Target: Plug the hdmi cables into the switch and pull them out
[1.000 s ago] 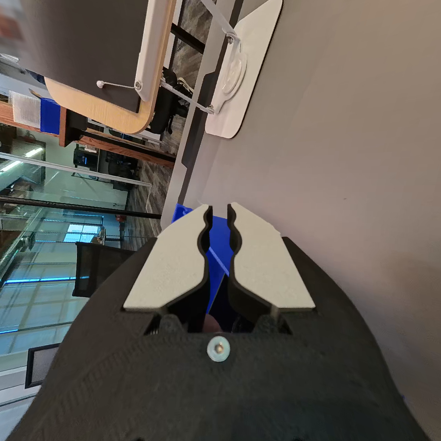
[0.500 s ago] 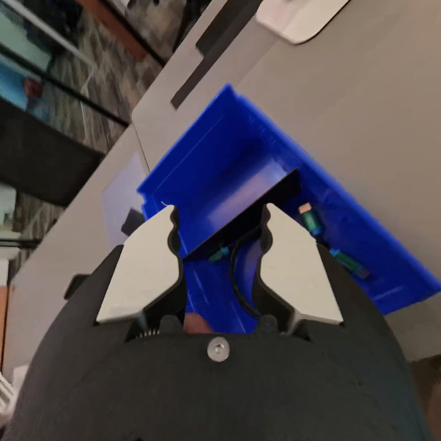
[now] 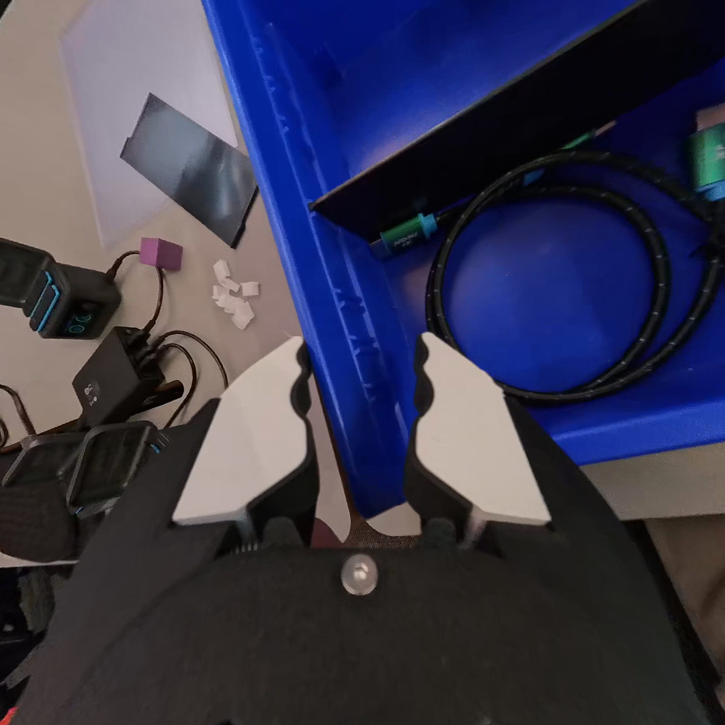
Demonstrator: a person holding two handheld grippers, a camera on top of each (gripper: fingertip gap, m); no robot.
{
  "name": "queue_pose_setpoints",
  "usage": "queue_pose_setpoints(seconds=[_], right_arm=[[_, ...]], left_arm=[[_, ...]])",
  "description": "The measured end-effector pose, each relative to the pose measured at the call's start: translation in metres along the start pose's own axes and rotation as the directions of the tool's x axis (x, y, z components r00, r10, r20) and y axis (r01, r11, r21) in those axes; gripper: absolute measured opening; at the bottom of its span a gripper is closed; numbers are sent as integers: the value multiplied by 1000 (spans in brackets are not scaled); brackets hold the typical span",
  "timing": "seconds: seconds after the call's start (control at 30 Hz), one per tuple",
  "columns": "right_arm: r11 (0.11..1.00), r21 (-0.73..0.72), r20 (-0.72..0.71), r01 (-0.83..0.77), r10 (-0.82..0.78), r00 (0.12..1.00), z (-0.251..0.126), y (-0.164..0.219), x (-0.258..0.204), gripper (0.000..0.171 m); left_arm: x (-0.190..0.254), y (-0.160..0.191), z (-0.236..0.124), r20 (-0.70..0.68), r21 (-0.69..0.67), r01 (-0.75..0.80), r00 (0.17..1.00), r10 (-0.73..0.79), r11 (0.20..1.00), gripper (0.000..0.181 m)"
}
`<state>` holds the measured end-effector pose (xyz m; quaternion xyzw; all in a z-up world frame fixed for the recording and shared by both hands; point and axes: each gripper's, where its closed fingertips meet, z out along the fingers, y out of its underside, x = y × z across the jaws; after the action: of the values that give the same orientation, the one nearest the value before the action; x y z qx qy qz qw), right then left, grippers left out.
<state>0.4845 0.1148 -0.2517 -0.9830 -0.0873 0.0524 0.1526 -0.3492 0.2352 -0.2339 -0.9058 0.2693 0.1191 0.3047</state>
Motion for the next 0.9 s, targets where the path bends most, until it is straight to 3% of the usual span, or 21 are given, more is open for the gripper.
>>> queue_pose_setpoints(seconds=[0.13, 0.3, 0.53, 0.9], right_arm=[[1000, 20, -3, -17, 17, 1000, 1, -1, 0, 24], [999, 36, -8, -9, 9, 1000, 2, -3, -1, 22], [999, 44, 19, 16, -17, 1000, 6, -10, -24, 23], [990, 95, 117, 105, -116, 986, 21, -39, -102, 34]], left_arm=[[-6, 2, 7, -31, 37, 81, 996, -80, 996, 21], [6, -2, 1, -211, 49, 242, 951, -227, 969, 7], [24, -14, -3, -312, 92, 306, 913, -264, 948, 4], [30, -34, -23, -405, 210, 404, 865, -297, 890, 5]])
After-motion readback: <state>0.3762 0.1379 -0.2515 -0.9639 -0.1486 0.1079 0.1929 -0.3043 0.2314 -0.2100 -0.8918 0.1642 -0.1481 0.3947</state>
